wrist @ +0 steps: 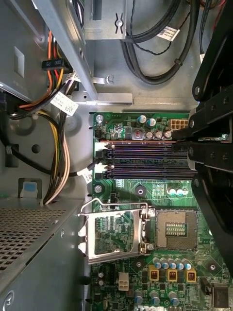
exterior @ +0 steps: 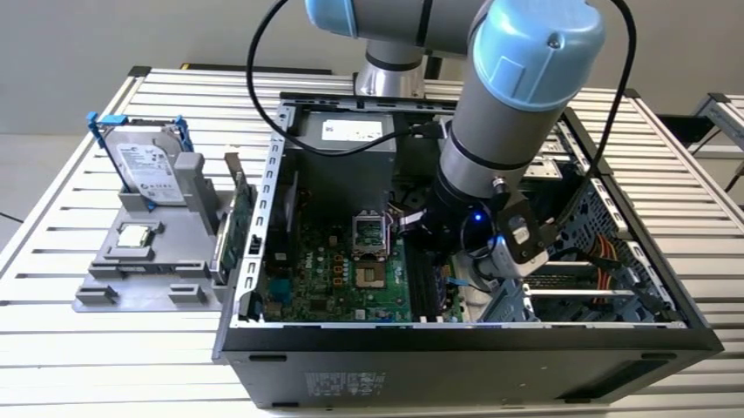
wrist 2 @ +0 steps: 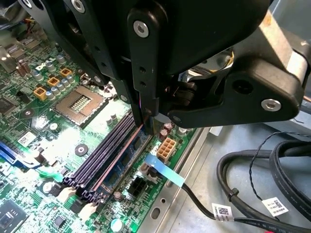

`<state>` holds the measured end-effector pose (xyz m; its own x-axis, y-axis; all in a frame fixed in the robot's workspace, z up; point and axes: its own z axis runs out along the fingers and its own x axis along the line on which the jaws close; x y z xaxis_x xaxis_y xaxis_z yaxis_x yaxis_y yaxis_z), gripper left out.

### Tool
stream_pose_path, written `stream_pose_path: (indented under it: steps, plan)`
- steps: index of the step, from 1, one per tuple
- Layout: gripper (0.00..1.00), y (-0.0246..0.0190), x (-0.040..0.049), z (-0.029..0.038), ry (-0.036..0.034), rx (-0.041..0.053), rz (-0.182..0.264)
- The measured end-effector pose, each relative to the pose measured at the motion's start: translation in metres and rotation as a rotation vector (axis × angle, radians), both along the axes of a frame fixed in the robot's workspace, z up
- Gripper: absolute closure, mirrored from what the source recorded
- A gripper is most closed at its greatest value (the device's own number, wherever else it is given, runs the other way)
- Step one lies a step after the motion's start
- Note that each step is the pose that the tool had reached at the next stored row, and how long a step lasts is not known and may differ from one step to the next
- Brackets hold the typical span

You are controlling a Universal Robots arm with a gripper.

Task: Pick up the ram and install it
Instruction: 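Insert the ram into the slot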

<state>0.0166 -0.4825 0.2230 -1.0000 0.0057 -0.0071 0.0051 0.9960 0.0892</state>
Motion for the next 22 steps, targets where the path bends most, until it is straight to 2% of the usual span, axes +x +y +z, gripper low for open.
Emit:
stream_pose_path:
  steps: [6, 22]
  plan:
    - [1.00, 0.0000, 0.0000, 0.0002, 0.0000, -0.0104, 0.010]
    - [1.00, -0.0004, -0.0001, -0.0012, -0.0001, -0.0132, 0.025]
